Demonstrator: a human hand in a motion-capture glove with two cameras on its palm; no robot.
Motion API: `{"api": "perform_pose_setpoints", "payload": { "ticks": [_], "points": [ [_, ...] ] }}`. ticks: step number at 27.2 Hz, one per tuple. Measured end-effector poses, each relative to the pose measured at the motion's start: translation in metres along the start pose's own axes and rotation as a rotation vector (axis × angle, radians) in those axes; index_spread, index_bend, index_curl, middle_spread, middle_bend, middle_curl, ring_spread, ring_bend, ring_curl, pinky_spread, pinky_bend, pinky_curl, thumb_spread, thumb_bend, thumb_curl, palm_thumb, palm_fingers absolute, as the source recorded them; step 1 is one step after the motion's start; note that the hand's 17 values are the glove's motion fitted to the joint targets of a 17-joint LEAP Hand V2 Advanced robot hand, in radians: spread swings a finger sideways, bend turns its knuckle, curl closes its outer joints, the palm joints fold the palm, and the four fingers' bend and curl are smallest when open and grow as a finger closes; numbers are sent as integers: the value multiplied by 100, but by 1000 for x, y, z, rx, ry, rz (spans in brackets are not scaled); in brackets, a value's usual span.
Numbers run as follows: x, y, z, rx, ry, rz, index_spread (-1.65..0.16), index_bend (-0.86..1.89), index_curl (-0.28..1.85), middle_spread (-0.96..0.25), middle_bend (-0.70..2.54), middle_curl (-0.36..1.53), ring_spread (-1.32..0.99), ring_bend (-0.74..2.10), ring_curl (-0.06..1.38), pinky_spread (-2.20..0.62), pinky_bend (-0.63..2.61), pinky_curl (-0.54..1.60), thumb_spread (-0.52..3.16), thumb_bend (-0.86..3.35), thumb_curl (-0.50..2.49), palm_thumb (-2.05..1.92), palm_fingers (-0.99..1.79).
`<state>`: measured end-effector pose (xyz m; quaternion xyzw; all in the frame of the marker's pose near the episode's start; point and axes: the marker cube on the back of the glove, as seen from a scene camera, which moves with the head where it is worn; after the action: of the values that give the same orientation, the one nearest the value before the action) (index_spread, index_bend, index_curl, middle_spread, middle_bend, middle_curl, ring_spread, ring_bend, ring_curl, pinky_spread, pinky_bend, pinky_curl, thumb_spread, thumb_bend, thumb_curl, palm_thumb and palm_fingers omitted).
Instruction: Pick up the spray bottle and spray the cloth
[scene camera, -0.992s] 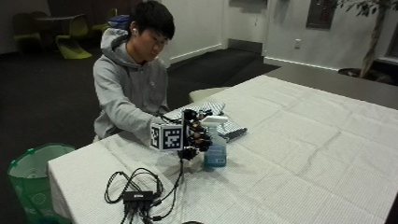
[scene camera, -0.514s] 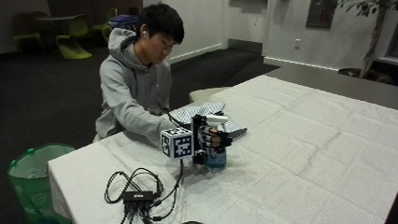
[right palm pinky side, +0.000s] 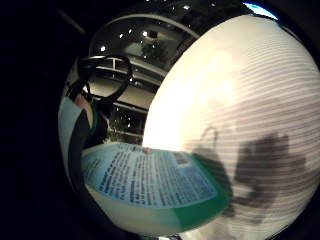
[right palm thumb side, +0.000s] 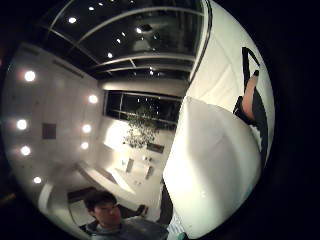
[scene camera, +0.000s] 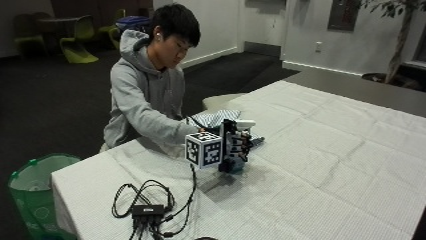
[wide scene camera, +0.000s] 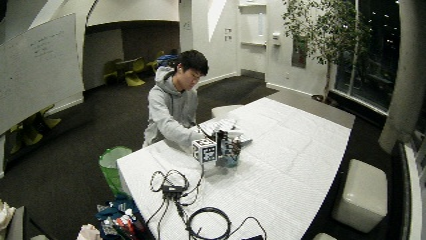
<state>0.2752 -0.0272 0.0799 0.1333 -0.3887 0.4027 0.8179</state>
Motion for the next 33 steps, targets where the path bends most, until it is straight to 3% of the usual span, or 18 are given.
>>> {"api": "perform_pose_setpoints", "payload": {
  "ticks": [12,20,25,33],
  "points": [
    [-50,21,34,-337,272,-103,-21,45,47,-7,65,50,-15,58,41,-24,32,36,35,-2,58,97,140],
    [-121,59,61,-712,619,-199,-21,51,52,-7,68,52,-15,59,43,-27,33,38,20,-3,62,97,140],
    [-157,83,71,-859,847,-263,-21,53,53,-7,69,52,-16,59,44,-28,33,39,15,-3,63,96,140],
    [-132,112,90,-994,1056,-224,-20,54,55,-7,70,53,-16,60,45,-28,34,41,10,-3,65,96,139]
  ]
}}
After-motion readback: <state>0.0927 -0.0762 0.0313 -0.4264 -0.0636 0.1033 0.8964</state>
